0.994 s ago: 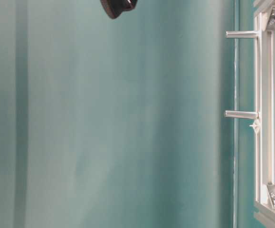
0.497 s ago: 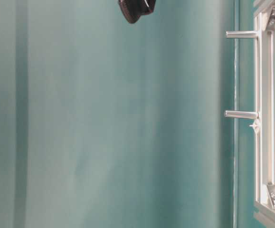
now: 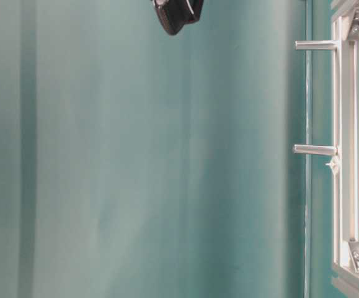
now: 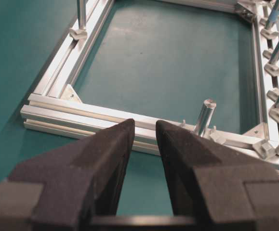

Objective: Move the cable alternately left and right between 8 closely spaced pins so it hooks onto each one.

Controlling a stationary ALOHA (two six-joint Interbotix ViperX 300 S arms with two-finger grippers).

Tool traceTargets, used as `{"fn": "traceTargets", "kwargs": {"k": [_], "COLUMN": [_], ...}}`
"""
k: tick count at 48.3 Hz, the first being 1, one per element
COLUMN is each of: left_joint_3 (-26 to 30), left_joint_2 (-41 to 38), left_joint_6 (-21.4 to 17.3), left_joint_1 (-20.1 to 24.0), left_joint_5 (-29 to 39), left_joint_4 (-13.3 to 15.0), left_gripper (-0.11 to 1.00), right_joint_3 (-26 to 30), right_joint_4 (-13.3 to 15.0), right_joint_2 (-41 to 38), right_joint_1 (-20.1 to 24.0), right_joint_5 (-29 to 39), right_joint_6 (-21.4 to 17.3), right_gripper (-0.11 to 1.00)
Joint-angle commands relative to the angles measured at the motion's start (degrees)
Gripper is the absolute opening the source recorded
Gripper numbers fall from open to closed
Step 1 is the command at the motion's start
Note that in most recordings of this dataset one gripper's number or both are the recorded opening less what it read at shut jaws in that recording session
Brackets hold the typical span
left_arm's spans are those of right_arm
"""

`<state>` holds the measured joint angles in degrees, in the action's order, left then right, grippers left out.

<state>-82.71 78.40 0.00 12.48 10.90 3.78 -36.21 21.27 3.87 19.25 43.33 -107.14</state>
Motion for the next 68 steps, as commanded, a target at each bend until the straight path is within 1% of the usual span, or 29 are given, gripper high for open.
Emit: {"fn": "traceTargets", "kwargs": {"k": [1, 23, 34, 49, 60, 68], "left_joint_3": [1.4, 1.4, 1.4, 1.4, 1.4, 1.4], "left_joint_2": [-0.4, -0.4, -0.4, -0.4, -0.4, -0.4], "left_joint_6": [0.2, 0.2, 0.2, 0.2, 0.2, 0.2], "left_joint_1": [0.3, 0.3, 0.3, 0.3, 0.3, 0.3], "left_joint_5": [-0.3, -0.3, -0.3, -0.3, -0.3, -0.3], "left_joint_4": [-0.2, -0.2, -0.1, -0.2, -0.2, -0.2], "left_gripper": [0.38, 0.37, 0.37, 0.38, 0.38, 0.37], "right_joint_3": [1.2, 0.7, 0.6, 0.7, 1.9, 3.9], "right_joint_4": [1.1, 4.1, 4.5, 4.5, 6.4, 6.8], "right_joint_2": [0.6, 0.6, 0.6, 0.6, 0.0, -1.8], "right_joint_1": [-0.8, -6.6, -8.5, -9.2, -9.5, -10.1], "right_joint_5": [-0.1, -0.1, -0.1, -0.4, 0.1, -0.4], "right_joint_6": [0.0, 1.0, 2.3, 2.5, 2.5, 2.5], "right_gripper": [0.15, 0.15, 0.15, 0.15, 0.15, 0.15]}}
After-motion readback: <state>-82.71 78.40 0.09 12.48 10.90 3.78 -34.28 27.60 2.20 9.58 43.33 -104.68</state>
